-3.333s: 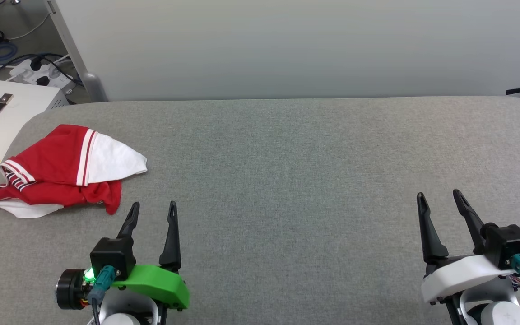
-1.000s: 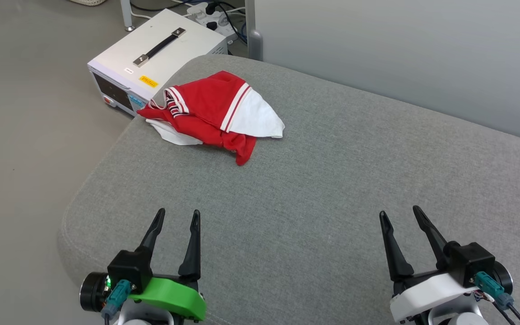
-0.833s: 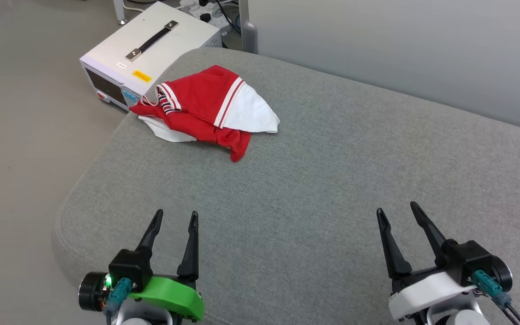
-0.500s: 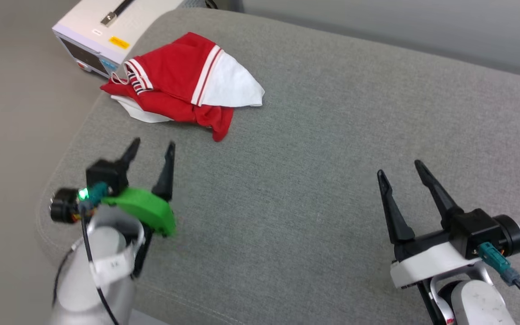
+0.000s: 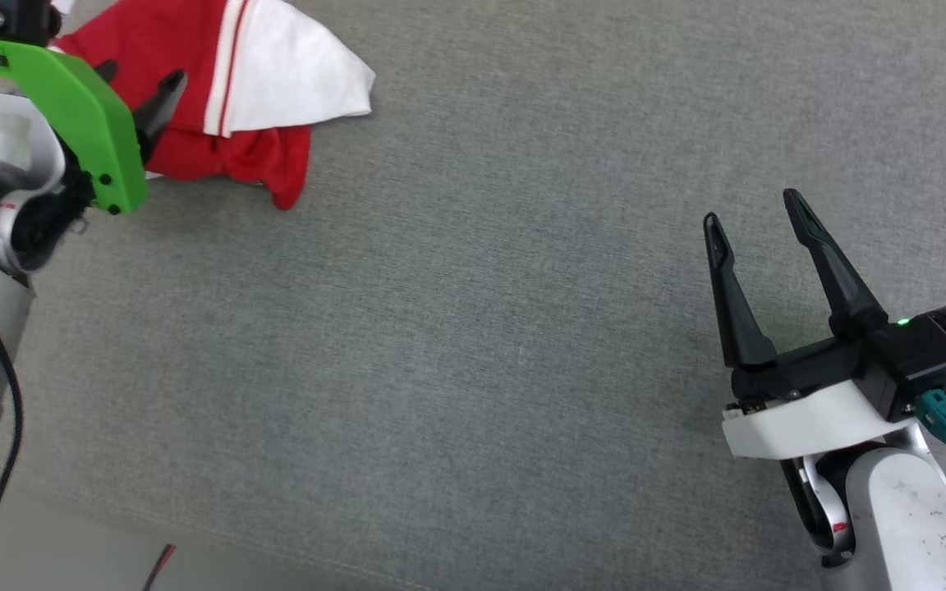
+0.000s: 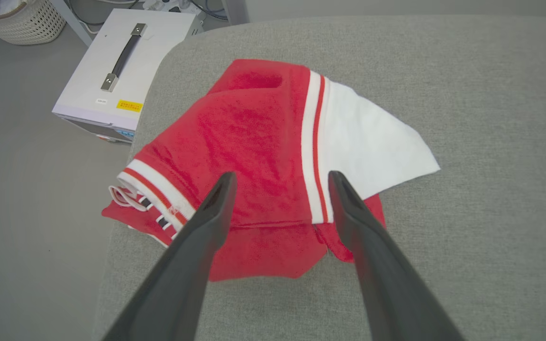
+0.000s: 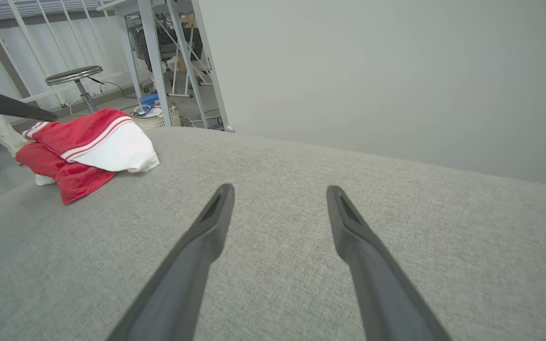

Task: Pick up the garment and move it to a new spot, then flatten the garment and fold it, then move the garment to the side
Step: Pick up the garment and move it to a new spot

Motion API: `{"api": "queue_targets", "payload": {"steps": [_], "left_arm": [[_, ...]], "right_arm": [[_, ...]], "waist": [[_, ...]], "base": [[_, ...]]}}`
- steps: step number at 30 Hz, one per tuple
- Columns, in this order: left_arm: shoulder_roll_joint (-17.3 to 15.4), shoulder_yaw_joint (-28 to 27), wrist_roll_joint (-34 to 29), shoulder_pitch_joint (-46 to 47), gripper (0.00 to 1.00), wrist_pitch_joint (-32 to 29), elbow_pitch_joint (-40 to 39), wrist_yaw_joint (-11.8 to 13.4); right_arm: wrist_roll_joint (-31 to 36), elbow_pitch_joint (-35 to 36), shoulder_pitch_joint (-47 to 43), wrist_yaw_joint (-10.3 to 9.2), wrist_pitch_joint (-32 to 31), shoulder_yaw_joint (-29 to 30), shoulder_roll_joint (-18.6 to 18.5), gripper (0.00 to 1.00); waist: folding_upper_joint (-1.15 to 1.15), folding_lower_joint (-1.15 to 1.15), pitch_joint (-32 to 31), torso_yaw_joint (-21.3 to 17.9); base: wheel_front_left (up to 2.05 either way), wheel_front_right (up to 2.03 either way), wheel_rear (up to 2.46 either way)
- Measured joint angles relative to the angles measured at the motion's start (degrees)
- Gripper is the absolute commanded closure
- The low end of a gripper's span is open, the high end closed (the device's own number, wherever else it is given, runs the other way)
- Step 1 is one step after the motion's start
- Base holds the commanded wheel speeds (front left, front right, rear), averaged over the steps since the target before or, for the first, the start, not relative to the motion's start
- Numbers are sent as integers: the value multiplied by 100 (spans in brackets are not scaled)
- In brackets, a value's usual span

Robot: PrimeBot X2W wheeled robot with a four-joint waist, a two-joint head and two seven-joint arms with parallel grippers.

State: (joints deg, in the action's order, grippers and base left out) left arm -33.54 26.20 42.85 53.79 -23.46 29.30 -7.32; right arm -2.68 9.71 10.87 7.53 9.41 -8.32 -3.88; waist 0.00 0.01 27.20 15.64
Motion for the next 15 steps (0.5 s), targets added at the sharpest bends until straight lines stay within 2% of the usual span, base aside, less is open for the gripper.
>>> {"api": "queue_targets", "payload": {"steps": [5,15], "left_arm": [[-326,360,617,303,0,-665,253,0],[-402,579,1123,519,0,-792,991,0]], "right_arm": [[1,-11,32,-1,56,-24,7,0],[109,-29,132,0,143,-44,11,0]], "waist": [[0,0,377,-274],[0,-1,818,-777]], "base": [[0,0,0],[0,0,0]]}}
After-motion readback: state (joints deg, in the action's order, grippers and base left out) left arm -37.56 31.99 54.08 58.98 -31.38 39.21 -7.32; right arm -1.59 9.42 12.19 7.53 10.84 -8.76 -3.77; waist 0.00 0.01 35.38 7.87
